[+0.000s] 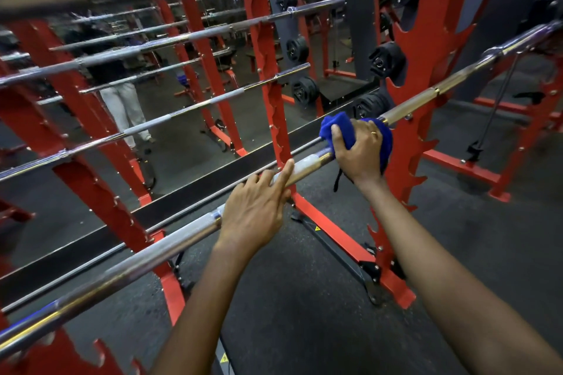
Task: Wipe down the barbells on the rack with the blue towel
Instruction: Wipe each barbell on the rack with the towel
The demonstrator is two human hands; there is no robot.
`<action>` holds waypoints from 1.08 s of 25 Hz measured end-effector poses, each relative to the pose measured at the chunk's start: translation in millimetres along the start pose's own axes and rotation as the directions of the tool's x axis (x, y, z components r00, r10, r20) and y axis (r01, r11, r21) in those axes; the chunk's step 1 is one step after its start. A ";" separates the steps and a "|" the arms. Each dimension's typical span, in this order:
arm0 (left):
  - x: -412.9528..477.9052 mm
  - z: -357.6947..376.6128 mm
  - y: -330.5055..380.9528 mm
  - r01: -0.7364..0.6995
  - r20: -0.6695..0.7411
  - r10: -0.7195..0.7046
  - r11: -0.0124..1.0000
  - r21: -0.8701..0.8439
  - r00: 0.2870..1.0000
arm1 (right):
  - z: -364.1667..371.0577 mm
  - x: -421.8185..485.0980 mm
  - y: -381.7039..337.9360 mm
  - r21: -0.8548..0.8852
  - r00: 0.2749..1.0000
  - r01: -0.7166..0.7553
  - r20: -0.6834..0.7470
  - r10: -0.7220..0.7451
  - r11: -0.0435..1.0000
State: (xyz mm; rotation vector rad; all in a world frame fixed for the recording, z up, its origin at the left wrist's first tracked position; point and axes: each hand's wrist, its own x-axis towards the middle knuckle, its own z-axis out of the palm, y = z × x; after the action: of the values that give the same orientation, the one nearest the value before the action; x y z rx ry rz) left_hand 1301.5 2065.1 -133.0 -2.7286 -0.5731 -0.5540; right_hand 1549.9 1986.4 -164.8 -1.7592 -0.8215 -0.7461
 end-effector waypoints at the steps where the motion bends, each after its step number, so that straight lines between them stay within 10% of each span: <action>1: 0.9 -0.2 1.0 0.012 0.005 -0.012 1.000 -0.010 1.000 | 5.9 1.9 -0.9 0.027 0.989 -0.131 -0.062 0.133 0.991; 5: 0.8 -0.2 0.4 0.038 -0.003 -0.038 0.999 -0.013 0.999 | 29.0 -27.6 -31.5 0.323 0.838 -0.529 0.055 0.542 0.785; 10: 1.3 1.9 2.5 0.055 0.002 -0.055 0.995 -0.088 0.998 | 10.2 -27.5 -59.9 0.721 0.343 -0.671 0.507 0.791 -0.171; 17: 2.0 5.3 4.2 0.120 -0.011 -0.124 0.975 -0.186 0.992 | 31.6 -52.7 -91.5 0.686 0.353 -0.586 0.695 0.626 -0.431; 19: 0.7 4.3 5.2 0.118 -0.013 -0.124 0.970 -0.212 0.992 | 32.7 -42.9 -81.5 0.743 0.381 -0.586 0.605 0.699 -0.323; 22: -1.9 7.6 1.5 0.062 -0.074 -0.074 0.986 -0.155 0.994 | 30.3 -55.9 -79.0 0.673 0.563 -0.644 0.096 0.821 0.364; 24: -4.9 11.2 1.2 0.018 -0.113 -0.030 0.994 -0.110 0.993 | 30.5 -74.8 -82.8 0.400 0.785 -0.523 -0.118 0.608 0.753; 27: -4.9 14.5 1.2 -0.004 -0.151 -0.009 0.996 -0.089 0.989 | 22.5 -70.9 -54.6 0.111 0.954 -0.289 -0.054 0.296 0.951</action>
State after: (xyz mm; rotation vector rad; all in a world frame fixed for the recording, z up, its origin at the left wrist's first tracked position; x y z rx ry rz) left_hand 1302.4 2067.6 -148.1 -2.7376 -0.5254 -0.7969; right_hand 1467.2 2008.8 -199.1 -1.7046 -0.5252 -0.5539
